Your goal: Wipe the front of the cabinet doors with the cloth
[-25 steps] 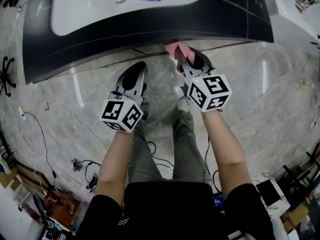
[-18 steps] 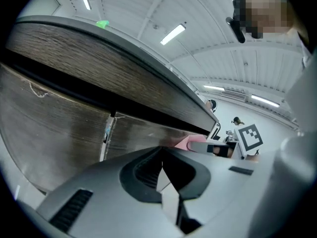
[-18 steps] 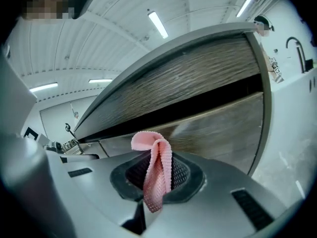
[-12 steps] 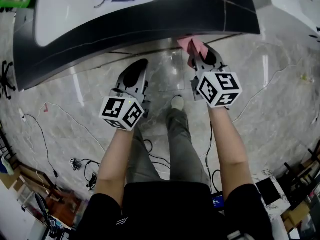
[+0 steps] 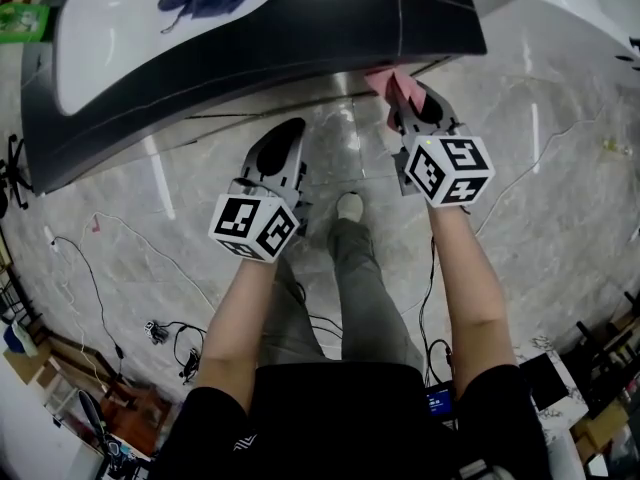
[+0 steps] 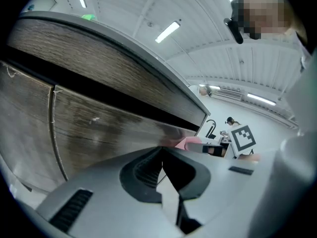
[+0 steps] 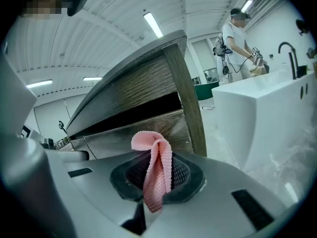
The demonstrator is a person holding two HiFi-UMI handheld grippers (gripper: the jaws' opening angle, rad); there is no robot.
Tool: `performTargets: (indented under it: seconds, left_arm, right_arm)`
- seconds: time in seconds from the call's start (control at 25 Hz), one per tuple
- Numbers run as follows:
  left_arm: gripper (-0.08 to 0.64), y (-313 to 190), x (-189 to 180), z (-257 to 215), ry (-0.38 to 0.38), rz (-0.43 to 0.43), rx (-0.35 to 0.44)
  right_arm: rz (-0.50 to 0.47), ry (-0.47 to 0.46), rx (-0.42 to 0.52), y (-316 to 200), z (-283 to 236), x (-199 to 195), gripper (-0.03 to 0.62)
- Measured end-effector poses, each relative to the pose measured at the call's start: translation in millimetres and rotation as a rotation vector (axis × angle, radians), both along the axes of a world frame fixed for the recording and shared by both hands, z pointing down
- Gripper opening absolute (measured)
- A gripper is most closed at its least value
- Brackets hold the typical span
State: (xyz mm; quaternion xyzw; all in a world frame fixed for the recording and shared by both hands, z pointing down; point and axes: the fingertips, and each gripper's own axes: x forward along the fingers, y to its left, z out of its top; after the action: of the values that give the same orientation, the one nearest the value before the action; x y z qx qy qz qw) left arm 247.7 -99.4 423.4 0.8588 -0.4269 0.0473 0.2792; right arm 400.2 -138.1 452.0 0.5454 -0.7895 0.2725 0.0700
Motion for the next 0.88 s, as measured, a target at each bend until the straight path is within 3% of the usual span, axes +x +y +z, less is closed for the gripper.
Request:
performTargets:
  seconds: [0.16,0.32,0.48,0.88]
  left_arm:
    - [0.009,0.6,-1.6,-1.7,0.009,-0.002,0.005]
    - [0.009,5.0,-23.0,1.1,0.003,-0.015,-0.005]
    - [0.009,8.2,-62.5,4.9,-0.033,-0.060,0.004]
    - [0.009,25.4,-157.0,18.2,-0.041,-0.181,-0.017]
  right_arm:
    - [0.004,-0.004,-0.006,7.9,0.9,0.0,0.043]
    - [-0.023,-0.025,-0.009,21.4,-1.6,-27.9,0.043]
    - [-0.083,-0.069,-0.016,33.3,-0.6,-81.7,0.043]
    - [-0.249,-0.077,-0.040,41.6,18.9,-204.1,0.043]
